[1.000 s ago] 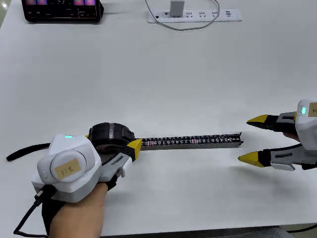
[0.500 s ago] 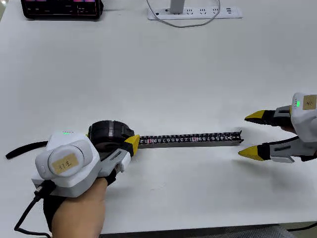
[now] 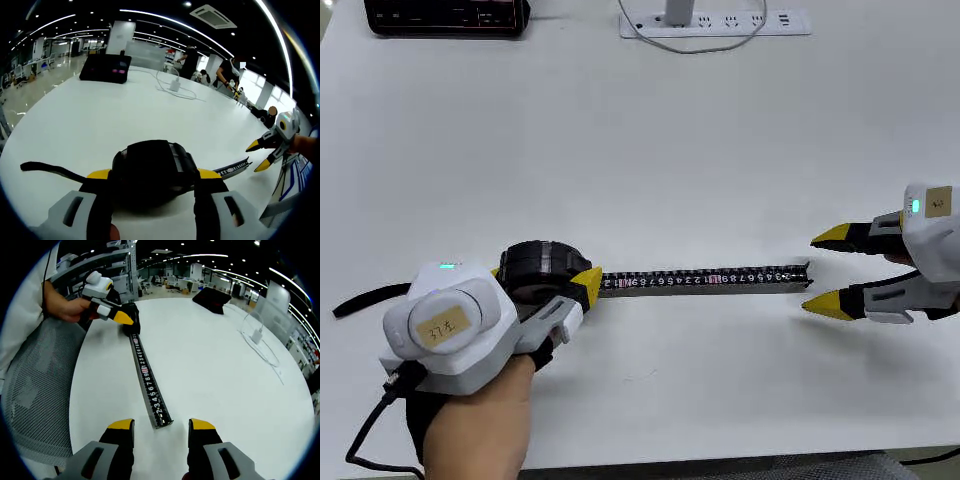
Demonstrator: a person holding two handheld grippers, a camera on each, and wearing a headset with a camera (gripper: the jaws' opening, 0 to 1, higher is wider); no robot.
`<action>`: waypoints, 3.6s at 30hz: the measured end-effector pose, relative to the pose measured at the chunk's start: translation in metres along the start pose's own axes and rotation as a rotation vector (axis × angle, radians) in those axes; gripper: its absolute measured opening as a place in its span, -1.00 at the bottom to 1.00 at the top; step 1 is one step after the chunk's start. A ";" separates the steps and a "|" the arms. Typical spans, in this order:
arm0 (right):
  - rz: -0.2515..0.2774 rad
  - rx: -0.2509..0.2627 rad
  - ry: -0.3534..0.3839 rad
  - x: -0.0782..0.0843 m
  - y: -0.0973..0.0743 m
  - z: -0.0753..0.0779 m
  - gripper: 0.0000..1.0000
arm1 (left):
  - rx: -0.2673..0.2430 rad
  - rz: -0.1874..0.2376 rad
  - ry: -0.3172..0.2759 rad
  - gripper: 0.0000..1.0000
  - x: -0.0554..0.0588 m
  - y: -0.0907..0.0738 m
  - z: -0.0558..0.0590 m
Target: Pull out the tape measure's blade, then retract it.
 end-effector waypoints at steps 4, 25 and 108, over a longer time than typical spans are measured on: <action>-0.014 -0.012 -0.013 -0.001 0.001 0.001 -0.23 | 0.004 0.002 -0.002 0.21 0.000 0.000 0.000; -0.096 -0.085 -0.085 -0.007 0.011 0.008 -0.48 | 0.007 0.001 0.000 0.20 0.000 0.000 -0.001; -0.182 -0.137 -0.168 -0.013 0.026 0.011 -0.79 | 0.021 -0.023 0.003 0.12 -0.004 -0.002 -0.003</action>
Point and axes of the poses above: the centre of the closed fingertips' face, and the gripper's own axes: y roughly forward along the fingers, z roughly to its right, x roughly out of its underside, the point moved 9 cm from there along -y, roughly backward along the fingers, and after that the axes turned 2 degrees about y, right-handed, at the moved point
